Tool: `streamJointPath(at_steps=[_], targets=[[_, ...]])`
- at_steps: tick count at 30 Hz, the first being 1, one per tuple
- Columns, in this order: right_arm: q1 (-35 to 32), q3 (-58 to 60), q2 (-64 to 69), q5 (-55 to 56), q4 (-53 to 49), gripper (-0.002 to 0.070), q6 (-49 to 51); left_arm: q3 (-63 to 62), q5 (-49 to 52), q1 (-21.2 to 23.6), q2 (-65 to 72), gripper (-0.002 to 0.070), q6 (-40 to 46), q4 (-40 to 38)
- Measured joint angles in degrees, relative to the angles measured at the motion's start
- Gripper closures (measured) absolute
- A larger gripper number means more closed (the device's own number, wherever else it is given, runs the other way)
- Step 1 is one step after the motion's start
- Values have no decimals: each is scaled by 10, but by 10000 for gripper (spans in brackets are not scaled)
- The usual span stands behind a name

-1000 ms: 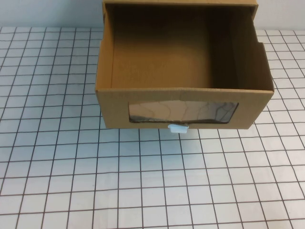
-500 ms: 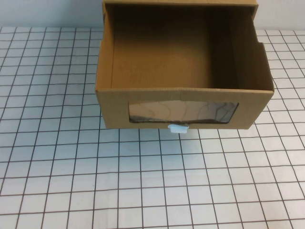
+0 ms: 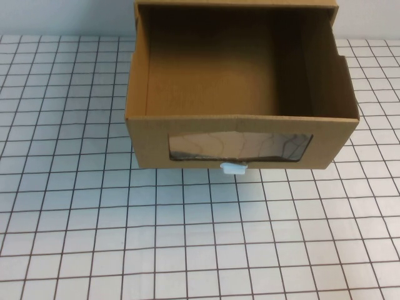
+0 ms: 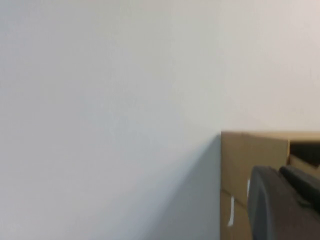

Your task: Close the shoe box

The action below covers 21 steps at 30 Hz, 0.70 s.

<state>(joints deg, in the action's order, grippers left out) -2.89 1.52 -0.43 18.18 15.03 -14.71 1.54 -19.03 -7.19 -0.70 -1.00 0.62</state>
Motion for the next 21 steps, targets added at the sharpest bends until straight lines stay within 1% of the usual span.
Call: streamJointPath(at_steps=[5,8,11,13,14,16,18,21], targets=[[0,0,0,64,8,690,1,0,-27,0,0,680,0,0],[0,0,0,127,15,690,26,0,-55,0,0,680,0,-10],[0,0,0,207,17,690,41,0,-141,0,0,680,-16,-30],[0,-9,-1,241,14,690,48,0,-217,0,0,680,-27,-43],[0,-22,-1,248,10,690,55,-1,-244,0,0,680,-30,-47],[0,-60,-3,249,-10,690,80,-23,-258,0,-1,680,-32,-52],[0,-105,-4,227,-30,690,115,-56,-247,0,-1,680,-33,-55],[0,-183,0,158,-50,690,187,-123,-203,0,1,680,-25,-56]])
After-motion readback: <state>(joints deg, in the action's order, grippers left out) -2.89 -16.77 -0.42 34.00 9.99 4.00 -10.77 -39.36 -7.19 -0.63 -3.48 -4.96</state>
